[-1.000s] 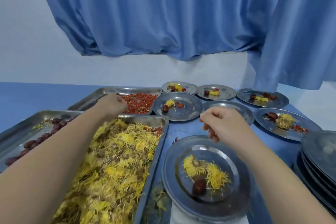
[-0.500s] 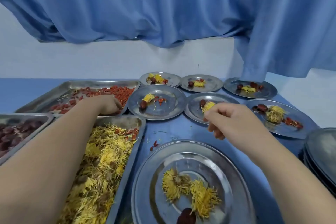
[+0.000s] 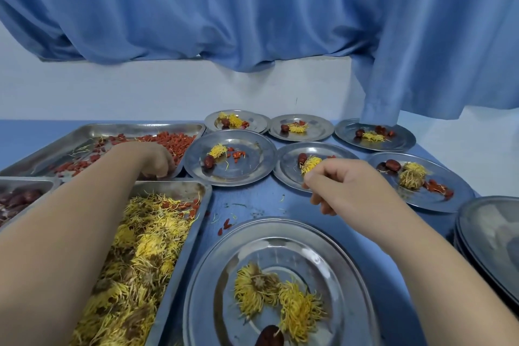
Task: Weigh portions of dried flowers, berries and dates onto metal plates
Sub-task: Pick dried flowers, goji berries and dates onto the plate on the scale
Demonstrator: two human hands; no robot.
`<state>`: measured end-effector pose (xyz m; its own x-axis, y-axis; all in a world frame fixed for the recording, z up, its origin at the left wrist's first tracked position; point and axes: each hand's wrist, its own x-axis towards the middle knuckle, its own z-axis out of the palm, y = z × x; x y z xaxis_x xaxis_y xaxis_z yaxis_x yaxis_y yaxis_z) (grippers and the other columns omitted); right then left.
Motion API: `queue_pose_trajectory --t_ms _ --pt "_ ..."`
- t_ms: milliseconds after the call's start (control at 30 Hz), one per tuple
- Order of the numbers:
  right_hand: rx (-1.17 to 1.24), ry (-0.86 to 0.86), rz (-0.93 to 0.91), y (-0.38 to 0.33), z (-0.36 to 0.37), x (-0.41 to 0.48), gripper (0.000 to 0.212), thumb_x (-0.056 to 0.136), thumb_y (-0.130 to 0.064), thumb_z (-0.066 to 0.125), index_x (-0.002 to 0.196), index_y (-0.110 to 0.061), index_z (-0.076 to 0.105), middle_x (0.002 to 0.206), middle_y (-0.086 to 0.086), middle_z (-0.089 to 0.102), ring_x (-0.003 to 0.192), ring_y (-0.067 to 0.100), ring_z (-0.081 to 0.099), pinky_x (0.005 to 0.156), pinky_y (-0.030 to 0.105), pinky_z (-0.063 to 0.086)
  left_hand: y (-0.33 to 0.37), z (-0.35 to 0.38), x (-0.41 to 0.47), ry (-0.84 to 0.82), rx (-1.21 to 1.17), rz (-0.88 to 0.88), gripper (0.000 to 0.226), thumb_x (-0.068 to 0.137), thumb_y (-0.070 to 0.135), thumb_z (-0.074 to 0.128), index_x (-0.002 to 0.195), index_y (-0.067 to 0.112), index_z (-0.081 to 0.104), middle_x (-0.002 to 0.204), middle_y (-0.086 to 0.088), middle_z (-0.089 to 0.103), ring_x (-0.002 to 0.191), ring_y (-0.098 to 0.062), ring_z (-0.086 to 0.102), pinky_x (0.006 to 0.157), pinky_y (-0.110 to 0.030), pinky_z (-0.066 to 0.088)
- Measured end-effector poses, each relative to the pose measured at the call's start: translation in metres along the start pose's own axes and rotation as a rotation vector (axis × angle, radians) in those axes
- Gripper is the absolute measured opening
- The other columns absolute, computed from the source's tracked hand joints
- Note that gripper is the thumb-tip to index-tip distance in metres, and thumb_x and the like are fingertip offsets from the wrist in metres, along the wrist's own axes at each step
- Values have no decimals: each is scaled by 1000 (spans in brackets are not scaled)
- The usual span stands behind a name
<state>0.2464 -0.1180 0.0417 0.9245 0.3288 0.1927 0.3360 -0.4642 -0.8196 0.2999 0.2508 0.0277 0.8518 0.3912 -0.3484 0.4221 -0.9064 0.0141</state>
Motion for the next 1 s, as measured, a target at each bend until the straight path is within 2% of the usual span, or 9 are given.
queue_pose_trajectory --t_ms 100,167,333,433,567,733,833,1000 --pt "-10 10 -12 1 -2 0 23 87 -29 57 70 -16 66 66 -3 68 53 -2 58 63 30 53 -2 0 5 -13 6 0 36 89 -7 44 90 24 61 84 -3 58 61 -15 51 42 -20 38" --pt "-16 9 -13 1 -2 0 23 87 -29 58 69 -17 66 66 -3 68 53 -2 58 62 30 53 -4 0 6 -22 -2 6 37 88 -7 44 86 25 62 84 -3 58 63 -15 50 46 -22 38" --pt "-38 -11 -15 -2 -1 -1 23 87 -31 58 71 -16 65 68 -2 68 55 1 59 63 31 54 -12 2 11 -35 -67 48 36 85 -8 42 89 23 62 89 -1 57 70 -13 48 55 -28 36" --pt "-29 -16 -35 -5 -2 -2 24 87 -32 58 72 -16 66 67 -6 68 59 13 59 62 33 54 -20 5 16 27 -149 59 35 84 -8 42 88 18 65 86 -6 61 67 -17 51 53 -27 38" --pt "-45 4 -80 -9 -3 -3 25 87 -32 58 70 -16 65 69 -7 67 62 14 61 64 32 53 -29 6 19 131 -223 66 34 83 -12 43 91 12 65 91 -17 65 67 -25 54 54 -31 46" --pt "-48 2 -105 -14 -6 -5 24 87 -31 58 69 -17 65 69 -5 66 65 16 61 65 34 53 -34 3 20 266 -286 51 23 82 -12 56 84 9 65 80 -13 67 67 -26 62 56 -29 48" --pt "-42 3 -108 -15 -8 -6 23 87 -31 58 69 -18 66 69 -5 67 65 16 61 66 34 53 -36 2 18 309 -290 51 13 81 -2 70 83 10 65 76 -12 69 65 -26 66 58 -31 51" --pt "-44 -6 -103 -17 -8 -7 23 87 -30 59 70 -17 66 69 -5 67 67 19 62 66 36 53 -40 -2 14 405 -288 55 13 81 1 72 78 12 65 77 -8 70 62 -22 68 56 -27 47"
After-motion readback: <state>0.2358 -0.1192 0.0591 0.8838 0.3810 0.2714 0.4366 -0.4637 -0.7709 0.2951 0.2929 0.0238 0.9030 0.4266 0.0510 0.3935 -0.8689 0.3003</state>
